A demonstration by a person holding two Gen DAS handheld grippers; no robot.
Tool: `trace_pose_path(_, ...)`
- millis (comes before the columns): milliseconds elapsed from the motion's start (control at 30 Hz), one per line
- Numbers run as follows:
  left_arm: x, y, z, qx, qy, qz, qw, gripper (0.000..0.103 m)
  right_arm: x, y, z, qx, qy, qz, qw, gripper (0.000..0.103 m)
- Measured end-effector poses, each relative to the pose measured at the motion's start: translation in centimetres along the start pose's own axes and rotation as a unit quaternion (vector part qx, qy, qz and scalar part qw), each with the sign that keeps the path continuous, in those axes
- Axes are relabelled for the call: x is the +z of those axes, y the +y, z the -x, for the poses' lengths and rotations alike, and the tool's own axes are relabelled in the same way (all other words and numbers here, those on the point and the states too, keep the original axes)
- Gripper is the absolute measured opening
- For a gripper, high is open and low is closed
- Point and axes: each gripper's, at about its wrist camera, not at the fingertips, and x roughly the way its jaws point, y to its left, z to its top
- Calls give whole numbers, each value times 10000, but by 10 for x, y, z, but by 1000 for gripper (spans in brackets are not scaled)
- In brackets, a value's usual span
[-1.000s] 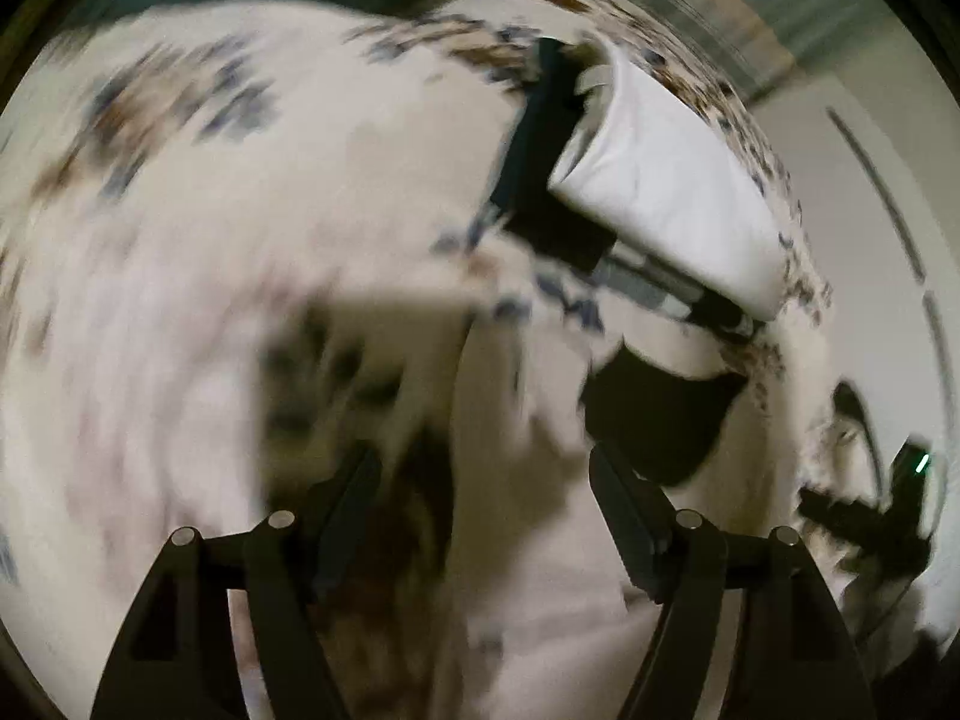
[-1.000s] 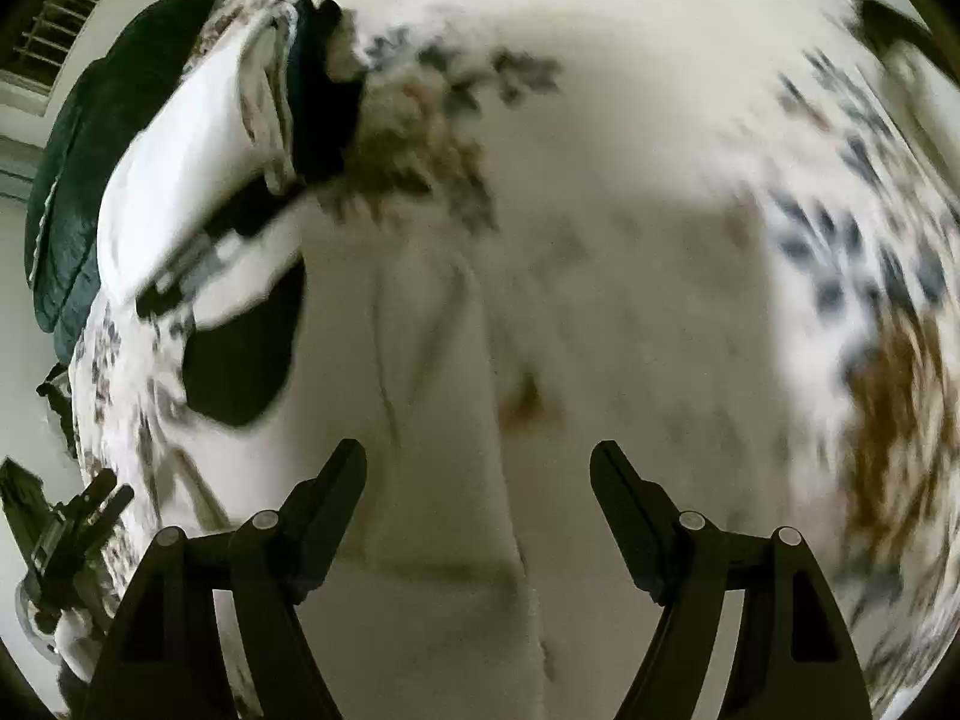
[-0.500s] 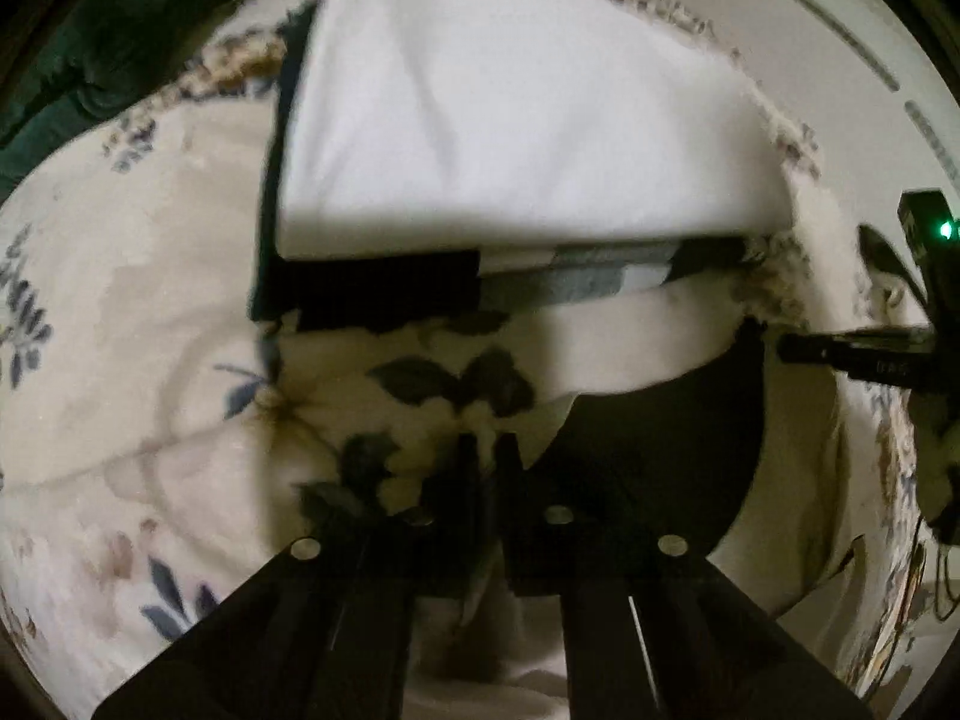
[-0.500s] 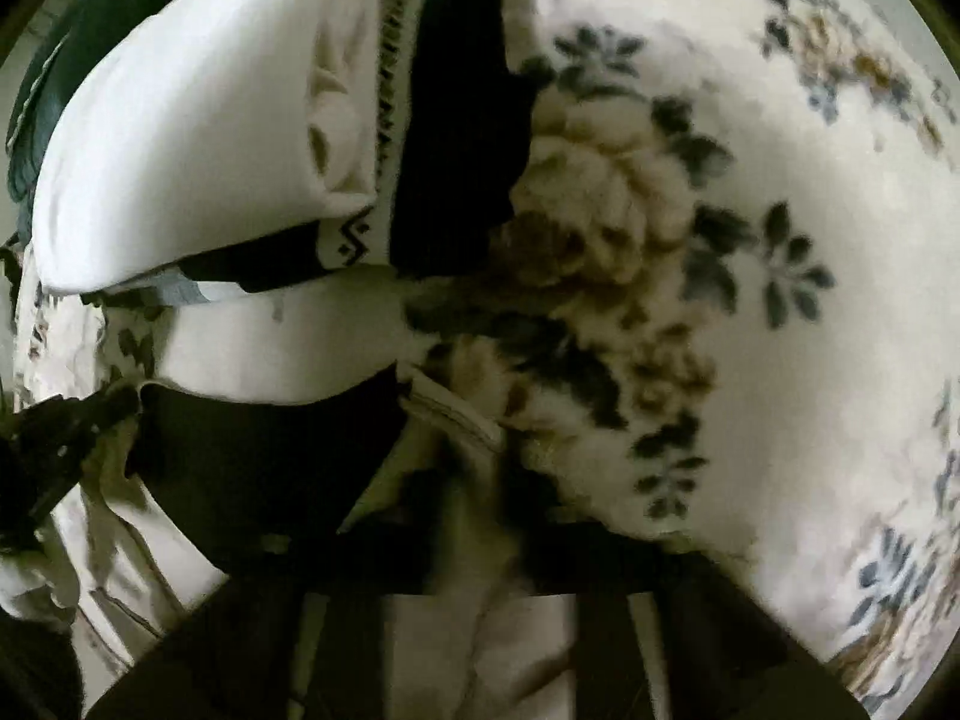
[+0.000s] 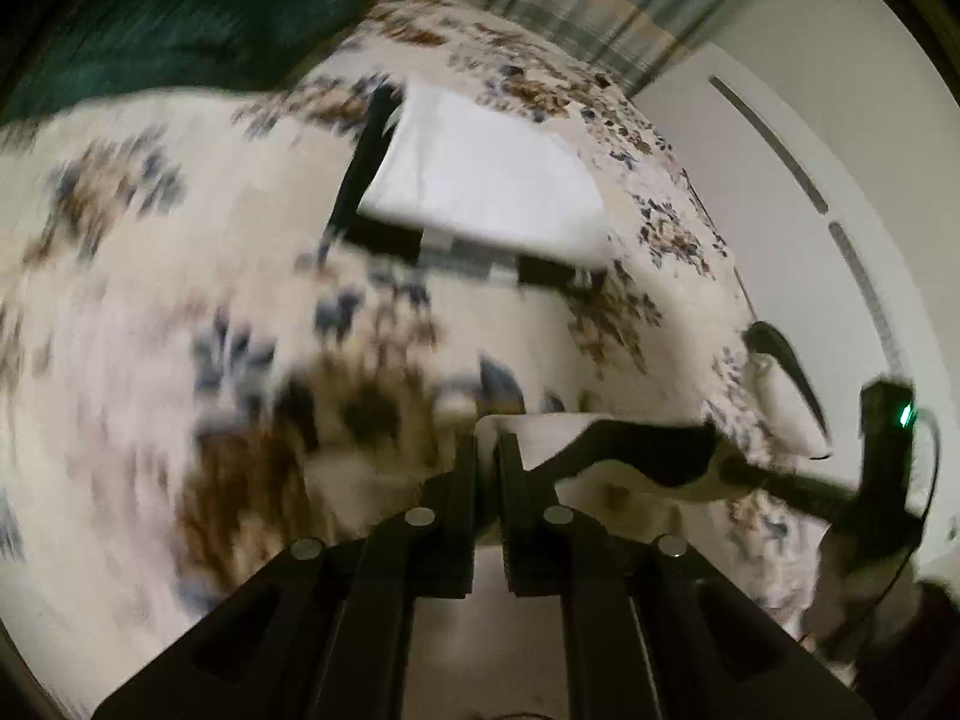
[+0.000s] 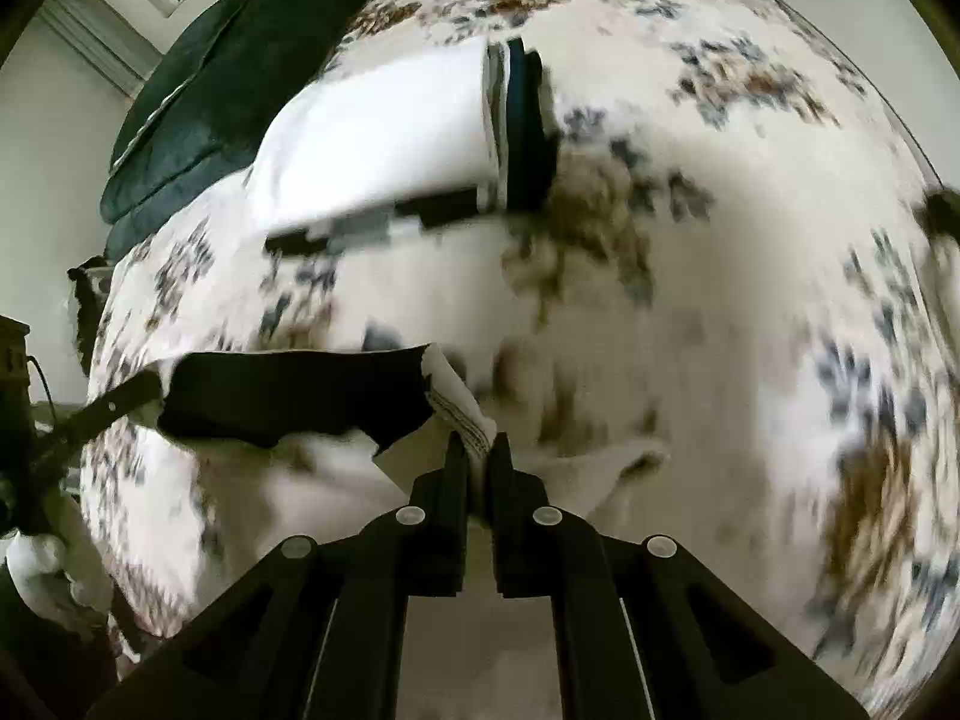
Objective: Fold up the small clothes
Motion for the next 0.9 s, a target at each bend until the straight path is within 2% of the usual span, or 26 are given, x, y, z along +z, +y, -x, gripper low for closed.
trace_pose_path(100, -41, 8, 9, 27, 120, 349, 9993, 6, -59, -8, 3, 106, 283, -230, 9993, 6)
trace_pose_path(200, -77, 25, 5, 50, 425, 753, 9962, 8, -104, -18, -8, 83, 636, -344, 9973, 6)
trace_pose_path(300, -111, 43, 0, 25, 768, 1243, 9893, 17, -135, -30, -23, 67, 1025, -385, 9940, 8)
trace_pose_path(333, -121, 50, 4, -60, 800, 1460, 9860, 17, -142, -34, -27, 64, 1142, -434, 9925, 14)
trace_pose_path(367, -130, 56, 10, -146, 784, 1675, 9826, 20, -149, -39, -30, 70, 1270, -489, 9907, 16)
trace_pose_path(400, -136, 60, 15, -187, 771, 1822, 9801, 32, -154, -44, -32, 43, 1429, -534, 9883, 28)
trace_pose_path(433, -143, 66, 23, -220, 731, 2026, 9763, 51, -158, -48, -33, -4, 1536, -568, 9865, 47)
trace_pose_path(467, -147, 70, 29, -230, 660, 2176, 9735, 55, -161, -52, -33, -26, 1606, -605, 9852, 54)
trace_pose_path(500, -151, 73, 35, -225, 590, 2295, 9713, 58, -165, -60, -30, -7, 1645, -719, 9838, 57)
trace_pose_path(567, -150, 82, 41, -266, 498, 2535, 9657, 58, -167, -70, -25, 75, 1633, -926, 9822, 57)
trace_pose_path(633, -139, 88, 43, -213, 367, 2565, 9656, 58, -165, -84, -16, 194, 1512, -1252, 9804, 57)
trace_pose_path(800, -87, 90, 21, -140, 104, 2231, 9746, 58, -137, -116, -12, 970, 875, -2309, 9642, 59)
trace_pose_path(900, -53, 91, -6, -95, 207, 1977, 9800, 58, -110, -125, -29, 1160, 591, -2623, 9562, 59)
